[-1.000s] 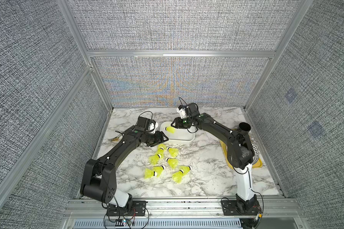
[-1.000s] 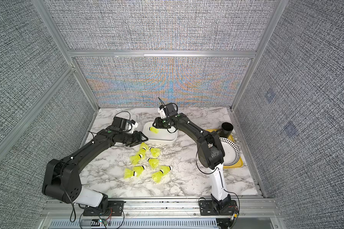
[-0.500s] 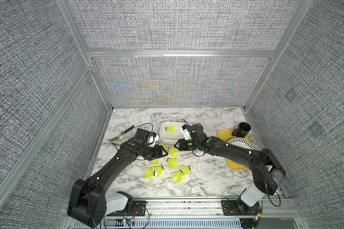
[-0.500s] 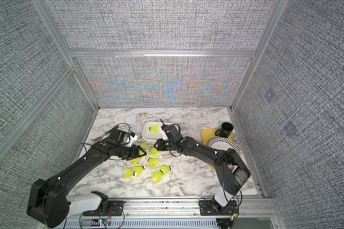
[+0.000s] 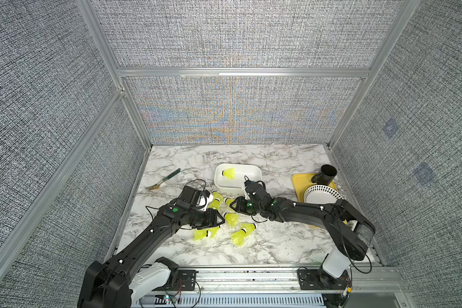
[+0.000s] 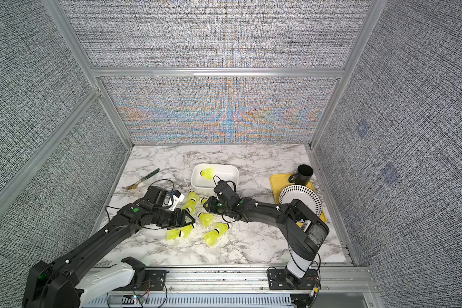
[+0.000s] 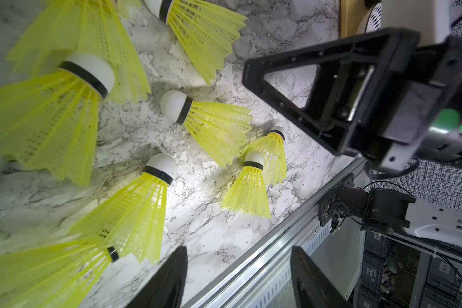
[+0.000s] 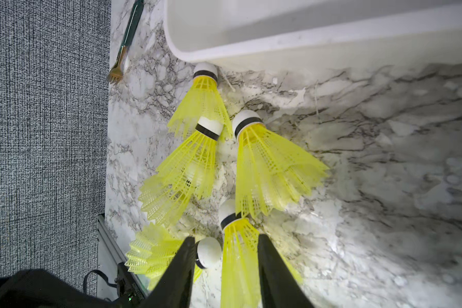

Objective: Put the shuttlecocks into the storage box
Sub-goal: Pick up the shuttlecock at the center of the board.

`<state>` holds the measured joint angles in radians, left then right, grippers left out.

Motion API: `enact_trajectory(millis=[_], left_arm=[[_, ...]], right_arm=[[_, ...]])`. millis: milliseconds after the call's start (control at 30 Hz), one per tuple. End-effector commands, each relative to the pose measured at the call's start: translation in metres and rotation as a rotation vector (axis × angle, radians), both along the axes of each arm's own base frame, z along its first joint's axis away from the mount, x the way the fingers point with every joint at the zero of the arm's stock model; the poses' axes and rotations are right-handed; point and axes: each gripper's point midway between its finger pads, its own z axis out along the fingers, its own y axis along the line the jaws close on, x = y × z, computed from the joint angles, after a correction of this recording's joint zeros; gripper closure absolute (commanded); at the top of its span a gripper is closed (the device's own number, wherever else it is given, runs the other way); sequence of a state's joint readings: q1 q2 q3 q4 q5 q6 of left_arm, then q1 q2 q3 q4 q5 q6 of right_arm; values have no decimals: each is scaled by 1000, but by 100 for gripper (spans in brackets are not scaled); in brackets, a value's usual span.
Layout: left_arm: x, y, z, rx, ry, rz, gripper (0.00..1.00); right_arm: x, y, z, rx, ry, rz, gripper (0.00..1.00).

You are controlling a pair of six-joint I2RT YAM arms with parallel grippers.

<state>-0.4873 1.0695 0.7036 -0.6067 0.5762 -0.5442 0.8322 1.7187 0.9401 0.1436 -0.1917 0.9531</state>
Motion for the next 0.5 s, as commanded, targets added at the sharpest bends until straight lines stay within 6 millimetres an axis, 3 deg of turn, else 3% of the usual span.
enact_trajectory(millis=[0,467], left_arm=[[0,1,2,-3,-4,11,36],[-2,-4,6,-22,12,-13,35]], right_arm=[[9,5,3,44,5,-56,60],[30,22,-16,55,17,-105,71]])
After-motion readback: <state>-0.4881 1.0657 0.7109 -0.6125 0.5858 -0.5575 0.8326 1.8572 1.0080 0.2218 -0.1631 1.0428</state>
